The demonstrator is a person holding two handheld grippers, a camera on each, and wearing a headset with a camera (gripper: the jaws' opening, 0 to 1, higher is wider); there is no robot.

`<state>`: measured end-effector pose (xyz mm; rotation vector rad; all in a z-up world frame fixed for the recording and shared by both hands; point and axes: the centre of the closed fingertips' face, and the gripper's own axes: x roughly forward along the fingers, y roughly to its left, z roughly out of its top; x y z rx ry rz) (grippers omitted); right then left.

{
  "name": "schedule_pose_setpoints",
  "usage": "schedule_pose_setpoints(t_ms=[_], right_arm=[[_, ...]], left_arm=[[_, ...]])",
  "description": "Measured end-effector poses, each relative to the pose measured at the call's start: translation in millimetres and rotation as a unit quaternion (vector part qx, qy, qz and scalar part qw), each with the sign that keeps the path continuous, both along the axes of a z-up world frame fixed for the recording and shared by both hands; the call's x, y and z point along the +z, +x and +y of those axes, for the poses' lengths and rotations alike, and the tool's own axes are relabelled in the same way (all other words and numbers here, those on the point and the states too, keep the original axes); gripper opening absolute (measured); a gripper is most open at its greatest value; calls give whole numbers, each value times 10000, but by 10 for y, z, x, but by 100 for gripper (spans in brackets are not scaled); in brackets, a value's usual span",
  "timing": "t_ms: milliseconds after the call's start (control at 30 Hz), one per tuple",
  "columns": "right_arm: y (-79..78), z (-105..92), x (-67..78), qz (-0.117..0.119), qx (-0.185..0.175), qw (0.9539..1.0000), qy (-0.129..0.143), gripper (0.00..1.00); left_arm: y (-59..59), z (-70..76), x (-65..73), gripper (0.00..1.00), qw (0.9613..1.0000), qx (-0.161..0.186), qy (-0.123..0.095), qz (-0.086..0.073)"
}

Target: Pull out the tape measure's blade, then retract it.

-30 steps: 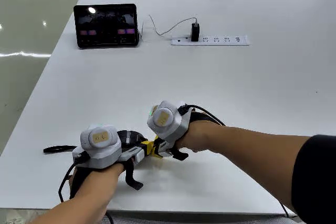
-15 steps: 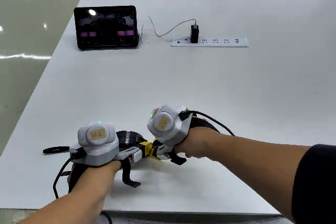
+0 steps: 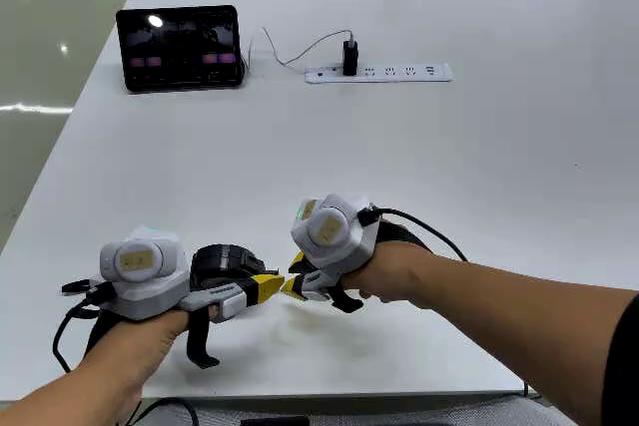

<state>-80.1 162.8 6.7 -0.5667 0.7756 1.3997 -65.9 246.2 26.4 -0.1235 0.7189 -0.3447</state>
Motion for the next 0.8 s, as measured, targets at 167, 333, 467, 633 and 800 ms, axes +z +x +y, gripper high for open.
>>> schedule_pose_setpoints(t_ms=[167, 333, 467, 633, 800], right_arm=[[10, -220, 28, -72, -120, 9999, 54, 14], [54, -447, 93, -102, -338, 9993, 143, 16], [79, -625, 192, -179, -454, 9985, 266, 20], [129, -947, 336, -269, -692, 9964, 406, 28], [121, -1320, 472, -311, -877, 9941, 558, 37]], left_arm=[[-73, 52, 39, 99, 9998, -159, 15, 82], [-127, 96, 33, 99, 9984, -519, 225, 59], [-146, 129, 41, 99, 9965, -764, 333, -30], [-199, 152, 101, 99, 9939, -1027, 382, -106], [-271, 165, 146, 99, 9892, -1326, 616, -125]])
